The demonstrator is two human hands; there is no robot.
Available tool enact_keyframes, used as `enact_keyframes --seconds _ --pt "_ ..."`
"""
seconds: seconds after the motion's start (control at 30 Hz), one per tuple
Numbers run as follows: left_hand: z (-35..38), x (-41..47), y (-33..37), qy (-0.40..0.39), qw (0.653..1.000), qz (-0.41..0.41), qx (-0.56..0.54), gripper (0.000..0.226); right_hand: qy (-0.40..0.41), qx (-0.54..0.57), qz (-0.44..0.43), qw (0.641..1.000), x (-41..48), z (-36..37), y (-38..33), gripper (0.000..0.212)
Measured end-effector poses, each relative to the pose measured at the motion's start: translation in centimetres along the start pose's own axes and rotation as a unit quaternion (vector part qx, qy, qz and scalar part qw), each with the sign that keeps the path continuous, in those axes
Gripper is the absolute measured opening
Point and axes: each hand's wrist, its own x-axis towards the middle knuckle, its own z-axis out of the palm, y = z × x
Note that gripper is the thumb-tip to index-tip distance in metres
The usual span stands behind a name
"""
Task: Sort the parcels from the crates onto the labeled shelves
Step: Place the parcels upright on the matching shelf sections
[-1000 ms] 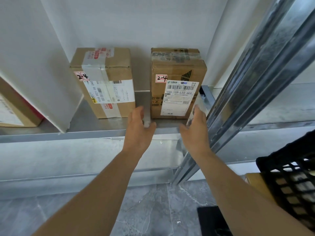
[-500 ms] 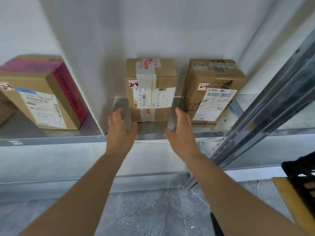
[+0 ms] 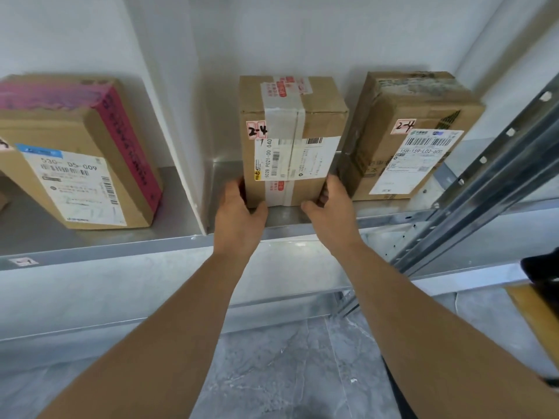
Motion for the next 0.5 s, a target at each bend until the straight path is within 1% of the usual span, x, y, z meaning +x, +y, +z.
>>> enact_keyframes --seconds 0.17,0.3,0.4,0.5 --pt "0.1 0.2 -0.3 0.005 1.000 -0.009 0.010 0.041 0.003 -0.002 0.005 1.000 0.1 -0.1 0.1 0.041" --pt "0.3 0.3 -0.3 0.012 1.000 -0.015 0.021 0.040 -0.002 -0.008 -0.003 1.000 0.4 0.0 0.3 0.041" --pt "0.4 0.2 -0.2 0.015 0.999 -0.020 0.020 0.042 -0.015 -0.002 -0.010 1.000 0.3 0.0 0.3 0.047" --pt "0.5 -1.2 0.2 0.025 0.999 -0.028 0.003 0.047 -0.037 0.004 -0.008 0.999 -0.6 -0.5 0.1 0.063"
